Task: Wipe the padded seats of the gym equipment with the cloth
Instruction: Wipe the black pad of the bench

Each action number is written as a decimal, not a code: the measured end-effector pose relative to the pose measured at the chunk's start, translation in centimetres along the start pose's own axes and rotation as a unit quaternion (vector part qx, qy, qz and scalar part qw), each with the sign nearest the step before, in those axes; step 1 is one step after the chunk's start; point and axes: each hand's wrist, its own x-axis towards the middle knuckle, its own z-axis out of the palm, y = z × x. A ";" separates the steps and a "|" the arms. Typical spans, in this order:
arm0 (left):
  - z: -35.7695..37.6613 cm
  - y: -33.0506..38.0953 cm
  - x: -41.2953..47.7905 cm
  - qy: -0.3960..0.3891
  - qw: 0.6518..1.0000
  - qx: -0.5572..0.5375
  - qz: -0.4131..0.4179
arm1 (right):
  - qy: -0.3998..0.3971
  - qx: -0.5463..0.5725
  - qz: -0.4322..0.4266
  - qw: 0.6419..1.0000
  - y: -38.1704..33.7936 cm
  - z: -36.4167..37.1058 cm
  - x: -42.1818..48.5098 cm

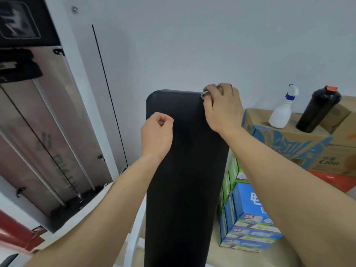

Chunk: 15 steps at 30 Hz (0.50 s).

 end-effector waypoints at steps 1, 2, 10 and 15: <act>-0.7 -0.1 0.4 0.005 1.000 -0.002 -0.003 | -0.011 -0.001 0.006 1.000 -0.9 0.1 0.6; -1.6 -0.4 0.7 0.013 1.000 -0.002 -0.006 | -0.020 -0.020 -0.007 1.000 -2.1 0.4 1.2; -6.9 -3.0 2.5 0.069 0.997 -0.003 -0.038 | -0.088 -0.084 -0.149 0.981 -12.2 4.3 4.7; -6.9 -3.4 2.7 0.081 0.996 -0.003 -0.039 | -0.122 -0.092 -0.300 0.941 -12.1 4.6 5.5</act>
